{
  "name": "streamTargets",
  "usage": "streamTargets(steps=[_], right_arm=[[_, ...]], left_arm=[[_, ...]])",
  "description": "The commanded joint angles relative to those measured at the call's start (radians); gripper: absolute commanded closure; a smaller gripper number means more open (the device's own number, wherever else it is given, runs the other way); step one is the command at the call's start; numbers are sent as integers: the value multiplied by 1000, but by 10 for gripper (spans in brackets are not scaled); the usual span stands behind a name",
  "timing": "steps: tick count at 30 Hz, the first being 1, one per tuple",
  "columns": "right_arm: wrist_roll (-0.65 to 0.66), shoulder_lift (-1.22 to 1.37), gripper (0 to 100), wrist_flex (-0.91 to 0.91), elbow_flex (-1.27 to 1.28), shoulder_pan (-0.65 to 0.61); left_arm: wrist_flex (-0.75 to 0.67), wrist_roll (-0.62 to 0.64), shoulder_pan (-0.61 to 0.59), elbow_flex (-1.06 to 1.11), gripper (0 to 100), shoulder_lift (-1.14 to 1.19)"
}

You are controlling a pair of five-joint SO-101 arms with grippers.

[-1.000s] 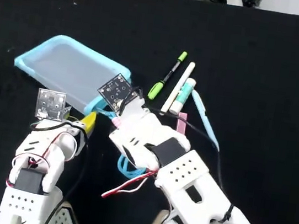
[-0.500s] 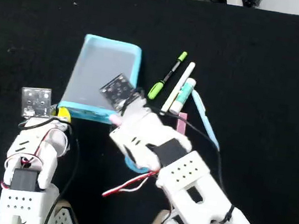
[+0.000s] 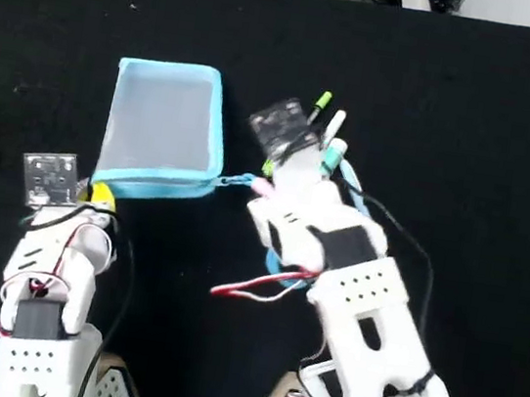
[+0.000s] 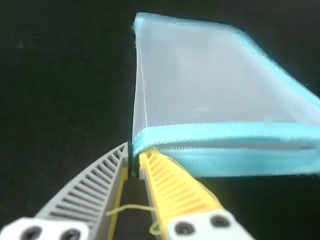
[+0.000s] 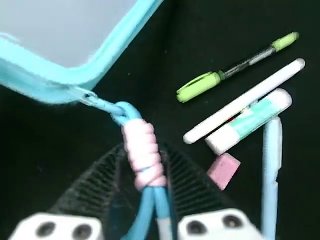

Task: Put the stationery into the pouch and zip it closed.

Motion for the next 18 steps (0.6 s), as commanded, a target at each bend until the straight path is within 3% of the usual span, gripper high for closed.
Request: streamTargets(steps=[1,7,10,18], right_arm=[[6,-44,988,86,-131,52],[52,-42,988,157,-285,44],[104,-38,988,198,-348,11],[138,-38,988,302,-513,-5]], left_arm=[[63,-11,-59,-214,970,3],[101,-14,-45,-341,970,14],[114,-81,-4,-410,971,55],[290,-123,54,-880,971,459]])
